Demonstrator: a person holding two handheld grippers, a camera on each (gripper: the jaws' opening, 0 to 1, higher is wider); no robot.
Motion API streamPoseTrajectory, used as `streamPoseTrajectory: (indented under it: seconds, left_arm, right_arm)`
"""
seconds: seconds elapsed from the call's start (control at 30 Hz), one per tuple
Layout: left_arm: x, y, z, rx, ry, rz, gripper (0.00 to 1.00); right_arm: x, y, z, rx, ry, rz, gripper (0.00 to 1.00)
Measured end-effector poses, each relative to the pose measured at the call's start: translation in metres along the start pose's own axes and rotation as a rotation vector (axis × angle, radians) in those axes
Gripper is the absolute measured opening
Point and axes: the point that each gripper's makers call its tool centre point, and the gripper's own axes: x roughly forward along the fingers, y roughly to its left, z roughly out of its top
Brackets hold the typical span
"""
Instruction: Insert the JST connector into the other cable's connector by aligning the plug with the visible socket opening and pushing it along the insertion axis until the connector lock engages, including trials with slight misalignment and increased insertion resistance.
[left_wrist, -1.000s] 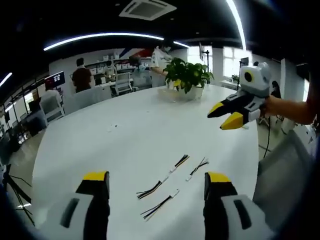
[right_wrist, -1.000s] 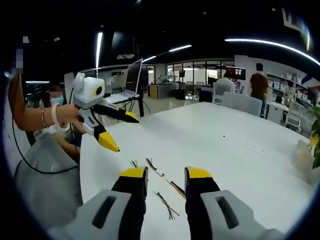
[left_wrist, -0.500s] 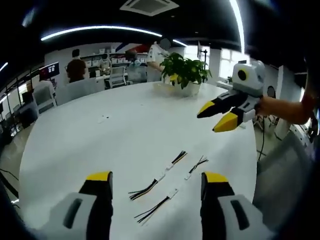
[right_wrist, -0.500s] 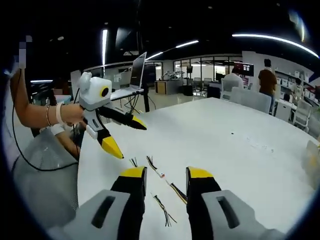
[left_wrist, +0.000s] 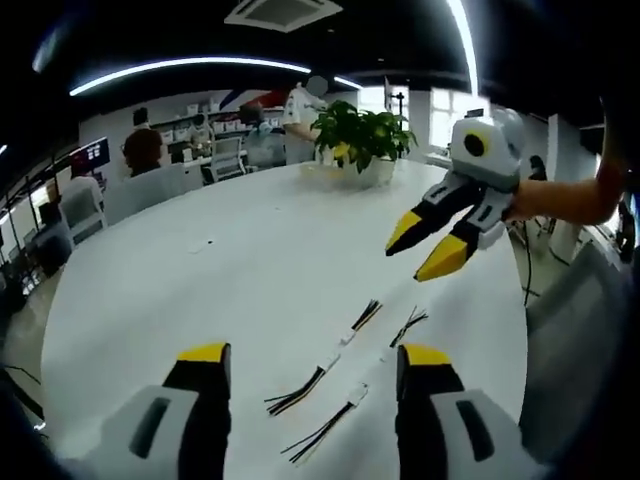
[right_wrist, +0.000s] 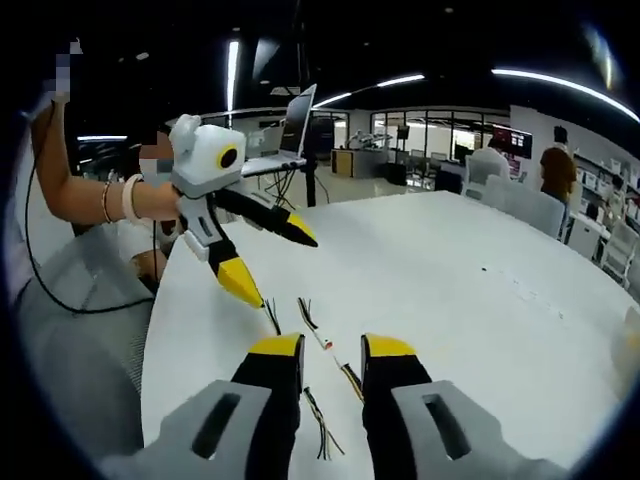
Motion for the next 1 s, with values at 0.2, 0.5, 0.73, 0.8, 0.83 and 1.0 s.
streamPoseTrajectory:
  seconds: [0.2, 0.5, 0.73, 0.8, 0.83, 1.0]
  left_arm:
    - [0.003, -0.016, -0.006, 0.008, 0.025, -0.087, 0.45]
    - [0.035, -0.022, -0.007, 0.034, 0.022, -0.187, 0.27]
    - [0.043, -0.004, -0.024, 0.086, 0.071, -0.197, 0.25]
    - [0.046, -0.006, -0.028, 0.132, 0.085, -0.205, 0.22]
    - [0.047, -0.012, -0.028, 0.142, 0.090, -0.210, 0.20]
    - [0.053, -0.017, -0.036, 0.188, 0.109, -0.238, 0.16]
  right_arm:
    - [0.008, -0.002, -0.006, -0.029, 0.020, 0.027, 0.18]
    - [0.016, -0.008, -0.017, -0.074, 0.057, 0.053, 0.16]
    - [0.023, -0.008, -0.027, -0.113, 0.104, 0.085, 0.16]
    - [0.026, -0.008, -0.029, -0.131, 0.117, 0.094, 0.16]
    - [0.027, -0.008, -0.030, -0.135, 0.119, 0.098, 0.16]
    - [0.031, -0.006, -0.039, -0.140, 0.146, 0.132, 0.13]
